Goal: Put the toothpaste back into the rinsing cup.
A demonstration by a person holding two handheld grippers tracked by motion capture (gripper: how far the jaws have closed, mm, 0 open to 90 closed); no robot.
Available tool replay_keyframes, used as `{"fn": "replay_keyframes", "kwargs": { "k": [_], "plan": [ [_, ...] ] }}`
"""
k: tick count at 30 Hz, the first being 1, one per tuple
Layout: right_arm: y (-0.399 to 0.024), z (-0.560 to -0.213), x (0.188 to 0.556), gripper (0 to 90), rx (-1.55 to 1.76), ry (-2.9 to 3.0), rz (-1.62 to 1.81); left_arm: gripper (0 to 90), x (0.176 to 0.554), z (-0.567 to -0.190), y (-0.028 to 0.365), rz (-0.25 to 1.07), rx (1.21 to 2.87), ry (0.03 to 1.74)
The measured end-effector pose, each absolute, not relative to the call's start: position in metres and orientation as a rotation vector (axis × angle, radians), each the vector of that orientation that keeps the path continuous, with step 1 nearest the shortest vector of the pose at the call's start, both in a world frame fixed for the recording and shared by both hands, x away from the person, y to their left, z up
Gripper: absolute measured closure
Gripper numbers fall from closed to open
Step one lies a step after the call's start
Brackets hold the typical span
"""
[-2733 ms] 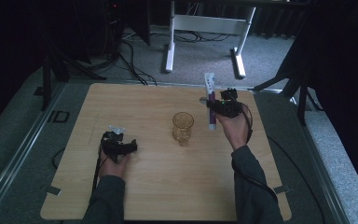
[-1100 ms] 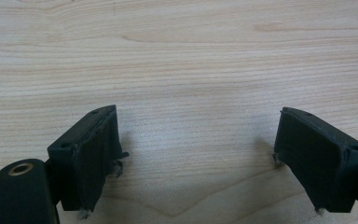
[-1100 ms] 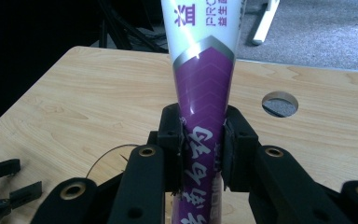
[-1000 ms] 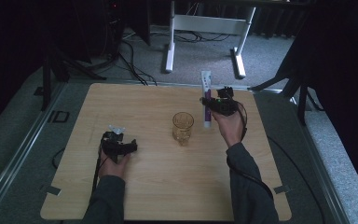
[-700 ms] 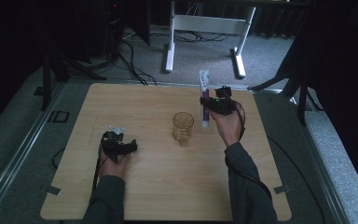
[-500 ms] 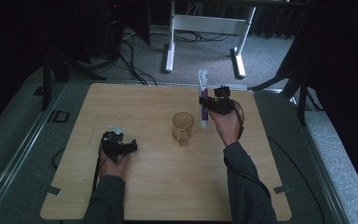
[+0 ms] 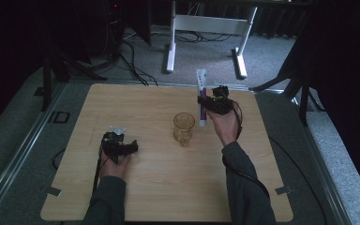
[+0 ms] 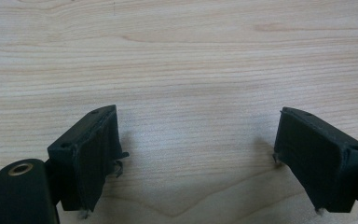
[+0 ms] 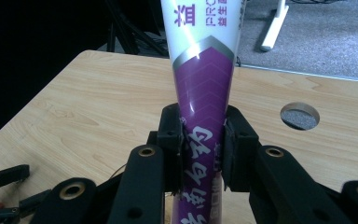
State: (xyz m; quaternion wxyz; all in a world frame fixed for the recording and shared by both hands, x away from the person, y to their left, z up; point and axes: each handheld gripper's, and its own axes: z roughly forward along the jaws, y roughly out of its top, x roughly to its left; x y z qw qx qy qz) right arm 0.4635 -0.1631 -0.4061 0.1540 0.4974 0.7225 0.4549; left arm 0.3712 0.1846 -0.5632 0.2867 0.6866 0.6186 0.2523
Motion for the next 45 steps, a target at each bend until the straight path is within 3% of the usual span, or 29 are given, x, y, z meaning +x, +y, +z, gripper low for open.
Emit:
{"fn": "replay_keyframes", "kwargs": {
  "k": [45],
  "plan": [
    [-0.144,-0.412,0.468,72.4,1.423,2.067,1.339,14.1,0.371,-0.563,0.185,0.674,1.837,1.653]
  ]
}}
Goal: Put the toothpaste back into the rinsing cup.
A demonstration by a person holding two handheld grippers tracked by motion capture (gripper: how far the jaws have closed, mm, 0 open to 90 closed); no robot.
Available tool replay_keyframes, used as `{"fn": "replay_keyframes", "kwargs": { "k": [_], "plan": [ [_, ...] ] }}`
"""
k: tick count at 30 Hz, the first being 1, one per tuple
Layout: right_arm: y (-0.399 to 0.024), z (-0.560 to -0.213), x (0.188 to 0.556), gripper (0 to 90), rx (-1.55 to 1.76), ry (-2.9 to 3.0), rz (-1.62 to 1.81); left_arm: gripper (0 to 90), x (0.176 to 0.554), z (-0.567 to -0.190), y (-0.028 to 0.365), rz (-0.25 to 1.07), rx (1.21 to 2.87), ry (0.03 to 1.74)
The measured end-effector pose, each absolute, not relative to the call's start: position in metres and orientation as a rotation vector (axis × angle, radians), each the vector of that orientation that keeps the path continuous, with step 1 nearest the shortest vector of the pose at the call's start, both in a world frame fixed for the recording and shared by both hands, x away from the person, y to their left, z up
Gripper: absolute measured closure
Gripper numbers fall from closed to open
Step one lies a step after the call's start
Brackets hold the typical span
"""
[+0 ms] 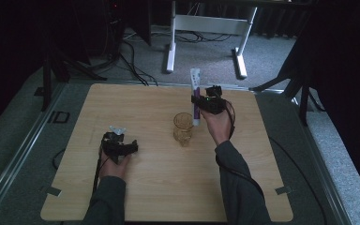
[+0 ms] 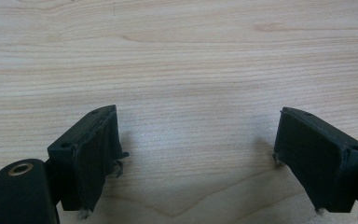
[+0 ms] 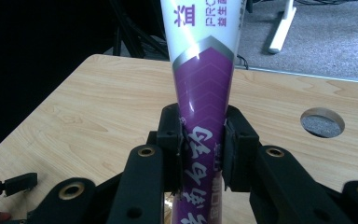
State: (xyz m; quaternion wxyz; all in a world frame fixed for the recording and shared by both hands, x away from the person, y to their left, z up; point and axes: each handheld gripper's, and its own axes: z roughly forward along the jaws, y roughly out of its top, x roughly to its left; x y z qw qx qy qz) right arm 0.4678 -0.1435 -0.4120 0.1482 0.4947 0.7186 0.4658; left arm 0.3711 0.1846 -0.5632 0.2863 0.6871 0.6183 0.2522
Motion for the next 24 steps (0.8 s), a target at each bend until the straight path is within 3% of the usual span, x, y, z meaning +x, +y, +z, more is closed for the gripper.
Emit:
{"fn": "replay_keyframes", "kwargs": {
  "k": [24],
  "plan": [
    [-0.124,-0.418,0.468,72.1,1.419,2.083,1.371,14.2,0.371,-0.563,0.185,0.675,1.834,1.653]
  ]
}}
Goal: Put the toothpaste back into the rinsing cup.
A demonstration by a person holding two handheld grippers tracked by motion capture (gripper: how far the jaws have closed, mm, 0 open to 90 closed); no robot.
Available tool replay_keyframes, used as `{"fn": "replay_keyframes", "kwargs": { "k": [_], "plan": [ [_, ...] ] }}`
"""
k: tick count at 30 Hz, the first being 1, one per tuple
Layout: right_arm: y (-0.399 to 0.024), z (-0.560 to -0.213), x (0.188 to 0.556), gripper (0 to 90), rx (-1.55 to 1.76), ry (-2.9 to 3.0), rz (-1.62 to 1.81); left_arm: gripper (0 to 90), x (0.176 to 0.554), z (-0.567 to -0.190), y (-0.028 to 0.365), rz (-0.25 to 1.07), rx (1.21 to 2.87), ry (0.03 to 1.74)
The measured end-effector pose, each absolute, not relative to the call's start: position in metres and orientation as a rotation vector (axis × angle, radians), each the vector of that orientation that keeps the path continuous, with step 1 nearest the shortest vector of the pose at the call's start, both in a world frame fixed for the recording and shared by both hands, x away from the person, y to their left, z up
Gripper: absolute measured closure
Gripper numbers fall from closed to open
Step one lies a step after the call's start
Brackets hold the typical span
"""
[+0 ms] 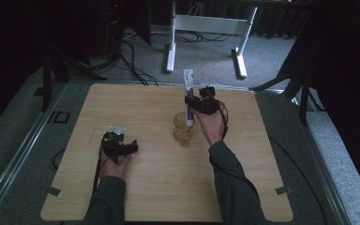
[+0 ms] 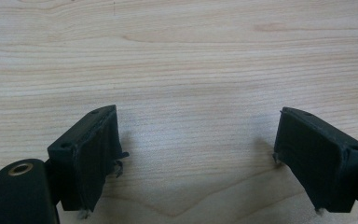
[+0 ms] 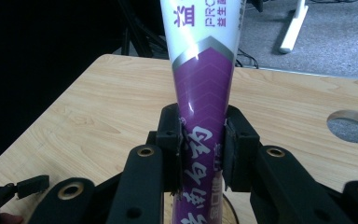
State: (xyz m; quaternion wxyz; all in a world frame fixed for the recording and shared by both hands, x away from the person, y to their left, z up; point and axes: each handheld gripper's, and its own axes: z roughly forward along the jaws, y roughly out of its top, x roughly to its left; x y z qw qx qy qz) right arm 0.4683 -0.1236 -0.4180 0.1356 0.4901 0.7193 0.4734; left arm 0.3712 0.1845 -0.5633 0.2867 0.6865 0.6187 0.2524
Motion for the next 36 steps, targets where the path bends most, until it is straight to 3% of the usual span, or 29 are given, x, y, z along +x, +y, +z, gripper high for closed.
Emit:
{"fn": "replay_keyframes", "kwargs": {
  "k": [36],
  "plan": [
    [-0.11,-0.453,0.448,68.8,1.316,2.178,1.264,14.1,0.371,-0.563,0.184,0.672,1.84,1.649]
  ]
}}
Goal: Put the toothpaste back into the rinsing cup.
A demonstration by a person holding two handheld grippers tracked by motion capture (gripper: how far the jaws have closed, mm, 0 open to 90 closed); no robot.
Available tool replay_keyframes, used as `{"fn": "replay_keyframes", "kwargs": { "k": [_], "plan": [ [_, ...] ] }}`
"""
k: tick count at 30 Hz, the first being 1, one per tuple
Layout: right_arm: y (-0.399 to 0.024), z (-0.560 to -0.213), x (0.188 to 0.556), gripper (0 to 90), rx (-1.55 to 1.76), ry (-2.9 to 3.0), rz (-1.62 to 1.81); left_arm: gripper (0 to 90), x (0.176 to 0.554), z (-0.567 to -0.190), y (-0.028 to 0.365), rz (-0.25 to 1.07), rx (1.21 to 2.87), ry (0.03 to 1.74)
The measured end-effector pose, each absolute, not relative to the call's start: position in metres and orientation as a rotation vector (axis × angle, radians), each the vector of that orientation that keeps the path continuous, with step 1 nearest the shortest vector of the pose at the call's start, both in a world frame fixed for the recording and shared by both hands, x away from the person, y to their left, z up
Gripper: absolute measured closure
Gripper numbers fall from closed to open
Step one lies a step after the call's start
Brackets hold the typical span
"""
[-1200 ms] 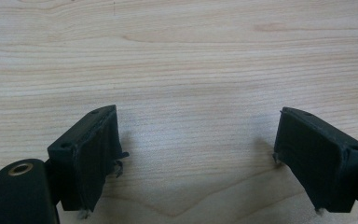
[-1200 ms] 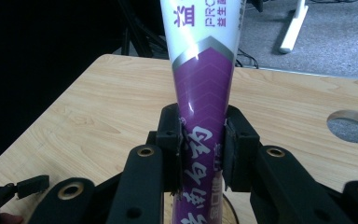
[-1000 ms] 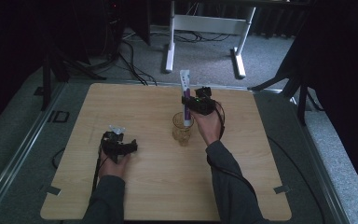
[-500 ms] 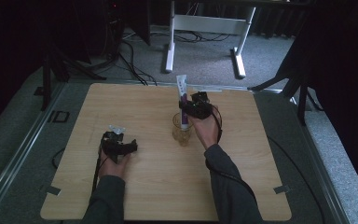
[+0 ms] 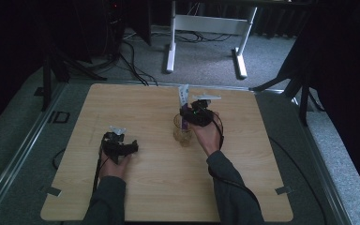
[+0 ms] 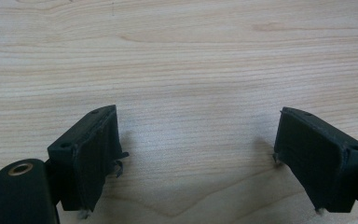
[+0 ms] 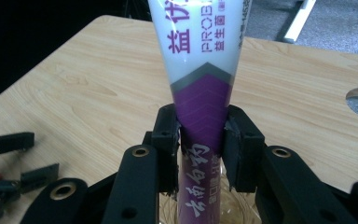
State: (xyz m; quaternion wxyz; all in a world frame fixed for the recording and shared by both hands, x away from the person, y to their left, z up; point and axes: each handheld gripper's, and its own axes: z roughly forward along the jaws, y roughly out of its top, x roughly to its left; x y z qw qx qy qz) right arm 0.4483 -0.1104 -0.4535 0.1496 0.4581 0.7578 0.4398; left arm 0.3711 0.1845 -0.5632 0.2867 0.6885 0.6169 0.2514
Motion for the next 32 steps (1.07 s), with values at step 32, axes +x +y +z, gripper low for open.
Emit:
{"fn": "replay_keyframes", "kwargs": {
  "k": [32],
  "plan": [
    [-0.149,-0.461,0.405,49.1,1.256,2.078,1.366,14.2,0.371,-0.563,0.184,0.672,1.84,1.646]
  ]
}}
